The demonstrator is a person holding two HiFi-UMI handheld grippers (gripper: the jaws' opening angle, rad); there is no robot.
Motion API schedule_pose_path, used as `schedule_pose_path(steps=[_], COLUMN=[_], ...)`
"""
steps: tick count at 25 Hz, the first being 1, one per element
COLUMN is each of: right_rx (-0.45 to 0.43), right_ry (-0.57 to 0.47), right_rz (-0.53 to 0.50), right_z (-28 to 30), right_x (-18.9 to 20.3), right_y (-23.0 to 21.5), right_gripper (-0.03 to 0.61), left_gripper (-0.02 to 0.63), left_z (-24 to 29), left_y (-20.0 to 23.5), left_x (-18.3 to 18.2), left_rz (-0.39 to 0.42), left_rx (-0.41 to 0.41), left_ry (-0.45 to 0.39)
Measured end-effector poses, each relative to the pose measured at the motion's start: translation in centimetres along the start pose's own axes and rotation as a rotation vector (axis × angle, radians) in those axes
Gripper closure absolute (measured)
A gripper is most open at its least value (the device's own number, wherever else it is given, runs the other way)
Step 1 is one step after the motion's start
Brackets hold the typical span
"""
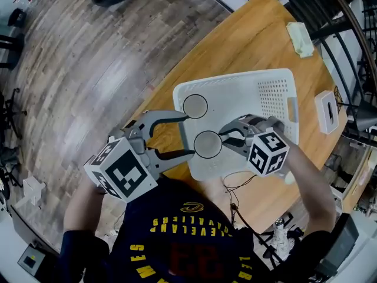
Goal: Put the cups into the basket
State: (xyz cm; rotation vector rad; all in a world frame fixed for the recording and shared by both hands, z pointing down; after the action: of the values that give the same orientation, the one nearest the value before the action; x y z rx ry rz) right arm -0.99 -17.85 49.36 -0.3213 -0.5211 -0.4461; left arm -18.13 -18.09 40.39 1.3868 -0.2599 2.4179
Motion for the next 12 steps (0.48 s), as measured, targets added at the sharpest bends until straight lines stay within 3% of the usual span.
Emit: schedule_pose_path(steps=[5,12], right_rx=[-0.056,-0.108], right_ry=[0.003,0.071], right_rz=[-0.013,-0.069], right_z=[2.1,5.3], right_x=[0.7,2.2], right_y=[-0.7,-0.8], right_gripper=[0.511,0.511], left_gripper=[0.31,0.31], left_z=[-0.3,0.5], left_y=[0.5,-0.3], left_x=[-0.4,0.3], left_rz=[-0.067,-0.079], left_rx=[-0.002,0.055], left_ry=[-0.014,0.001])
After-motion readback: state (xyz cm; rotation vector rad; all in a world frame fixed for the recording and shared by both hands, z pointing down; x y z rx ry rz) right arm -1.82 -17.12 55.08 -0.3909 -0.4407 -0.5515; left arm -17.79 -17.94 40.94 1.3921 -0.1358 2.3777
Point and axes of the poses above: the fingertips, and each gripper's own axes: z forward along the fingers, y to its left, x out of its underside, the point moved 7 cm from there along -z, backward along the fingers, and after that the axes turned 11 degrees about -x, right-handed, at the moved point
